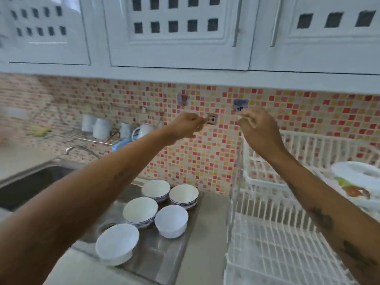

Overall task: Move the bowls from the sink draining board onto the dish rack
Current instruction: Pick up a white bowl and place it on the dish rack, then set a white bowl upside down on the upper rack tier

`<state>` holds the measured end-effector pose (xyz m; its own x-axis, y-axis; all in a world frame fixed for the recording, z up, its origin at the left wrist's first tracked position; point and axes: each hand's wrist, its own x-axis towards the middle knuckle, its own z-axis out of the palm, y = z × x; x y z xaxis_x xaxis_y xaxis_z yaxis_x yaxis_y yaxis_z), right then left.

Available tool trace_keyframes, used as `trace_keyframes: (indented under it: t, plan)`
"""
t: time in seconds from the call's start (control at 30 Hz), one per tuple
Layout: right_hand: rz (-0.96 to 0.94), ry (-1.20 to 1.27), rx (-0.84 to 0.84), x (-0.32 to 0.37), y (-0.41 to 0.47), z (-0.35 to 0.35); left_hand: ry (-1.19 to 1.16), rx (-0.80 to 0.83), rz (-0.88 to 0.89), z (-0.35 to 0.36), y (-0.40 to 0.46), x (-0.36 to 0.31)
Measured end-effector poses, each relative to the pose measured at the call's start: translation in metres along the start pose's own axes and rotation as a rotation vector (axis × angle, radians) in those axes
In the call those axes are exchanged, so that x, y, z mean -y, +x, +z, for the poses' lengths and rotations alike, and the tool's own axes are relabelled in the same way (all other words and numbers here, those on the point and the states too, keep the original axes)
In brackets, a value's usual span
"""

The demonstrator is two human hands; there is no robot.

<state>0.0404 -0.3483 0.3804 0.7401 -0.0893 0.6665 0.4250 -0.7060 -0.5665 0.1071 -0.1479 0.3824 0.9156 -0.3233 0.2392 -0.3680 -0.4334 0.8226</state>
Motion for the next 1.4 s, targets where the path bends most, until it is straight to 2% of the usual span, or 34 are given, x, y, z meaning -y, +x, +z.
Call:
trace_keyframes:
  t: [0.1, 0.2, 0.33, 0.47, 0.6, 0.73, 0.87, 1.0, 1.17, 1.4]
  plan:
    - [-0.028, 0.116, 0.2, 0.041, -0.001, 0.084, -0.025, -0.101, -0.166, -0.068, -0.035, 0.063]
    - [0.03, 0.169, 0.421, 0.068, -0.016, 0.163, -0.031, -0.191, -0.347, -0.117, -0.073, 0.123]
    - [0.199, 0.207, 0.671, 0.077, -0.048, 0.252, -0.147, -0.243, -0.536, -0.153, -0.115, 0.196]
    - [0.433, 0.225, 0.793, 0.059, -0.081, 0.32, -0.235, -0.282, -0.625, -0.152, -0.144, 0.253]
    - [0.66, 0.172, 0.862, 0.03, -0.121, 0.371, -0.214, -0.331, -0.74, -0.124, -0.163, 0.312]
    - [0.841, 0.093, 0.823, -0.001, -0.16, 0.399, -0.249, -0.343, -0.846, -0.089, -0.179, 0.353]
    - [0.857, 0.091, 0.777, -0.023, -0.186, 0.417, -0.327, -0.329, -0.885, -0.063, -0.188, 0.371]
    - [0.946, 0.258, 0.796, -0.025, -0.202, 0.421, -0.375, -0.313, -0.948, -0.044, -0.191, 0.391]
    - [1.061, 0.346, 0.825, -0.031, -0.216, 0.427, -0.437, -0.354, -0.88, -0.022, -0.2, 0.4]
    - [1.113, 0.416, 0.814, -0.035, -0.22, 0.43, -0.47, -0.405, -0.85, -0.013, -0.2, 0.408]
